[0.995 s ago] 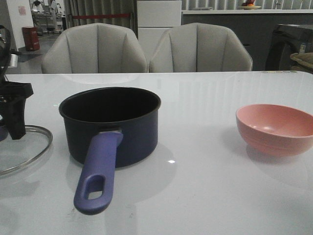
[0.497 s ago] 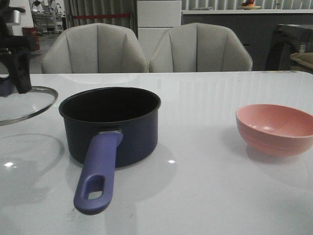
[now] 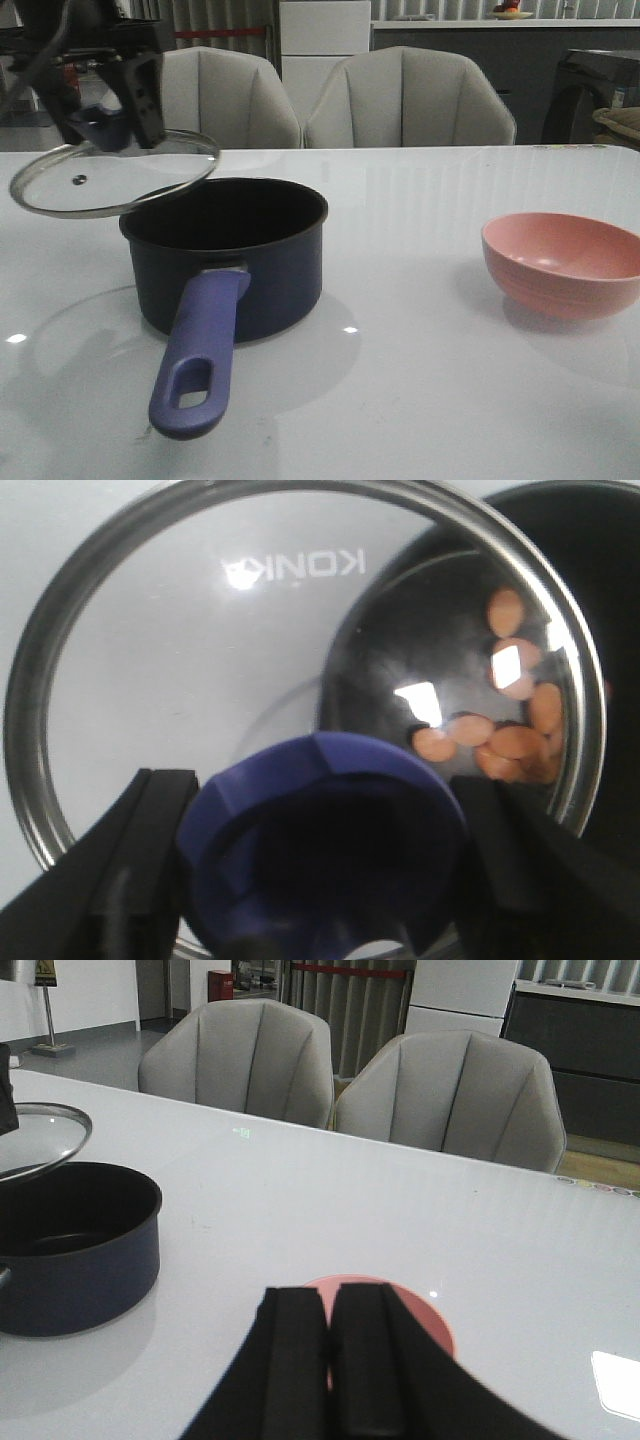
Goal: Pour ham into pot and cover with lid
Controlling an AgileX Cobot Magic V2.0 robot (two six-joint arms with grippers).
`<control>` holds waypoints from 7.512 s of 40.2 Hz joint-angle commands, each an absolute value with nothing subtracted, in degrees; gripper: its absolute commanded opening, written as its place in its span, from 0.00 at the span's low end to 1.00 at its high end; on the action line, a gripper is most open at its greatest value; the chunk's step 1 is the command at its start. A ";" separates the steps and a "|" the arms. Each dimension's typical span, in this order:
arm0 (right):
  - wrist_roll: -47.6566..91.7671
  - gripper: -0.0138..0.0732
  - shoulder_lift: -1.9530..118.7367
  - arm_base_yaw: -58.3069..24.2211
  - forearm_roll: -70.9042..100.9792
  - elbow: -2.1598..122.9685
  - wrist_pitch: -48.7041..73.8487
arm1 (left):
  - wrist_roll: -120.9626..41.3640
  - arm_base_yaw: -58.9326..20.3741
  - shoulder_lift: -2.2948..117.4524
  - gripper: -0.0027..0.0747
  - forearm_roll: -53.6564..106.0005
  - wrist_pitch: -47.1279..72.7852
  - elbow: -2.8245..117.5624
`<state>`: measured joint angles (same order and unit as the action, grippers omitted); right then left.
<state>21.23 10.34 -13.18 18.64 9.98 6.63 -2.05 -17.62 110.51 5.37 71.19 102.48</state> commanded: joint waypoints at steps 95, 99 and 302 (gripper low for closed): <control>21.69 0.33 10.87 -13.30 18.94 11.40 2.46 | -2.26 -25.94 112.42 0.73 10.28 65.83 108.44; 21.69 0.33 10.87 -13.30 18.94 11.40 2.46 | -2.26 -25.94 112.42 0.73 10.64 66.46 108.84; 21.69 0.33 10.87 -13.30 18.94 11.40 2.48 | 1.78 1.58 -0.92 0.18 6.34 -1.39 -2.33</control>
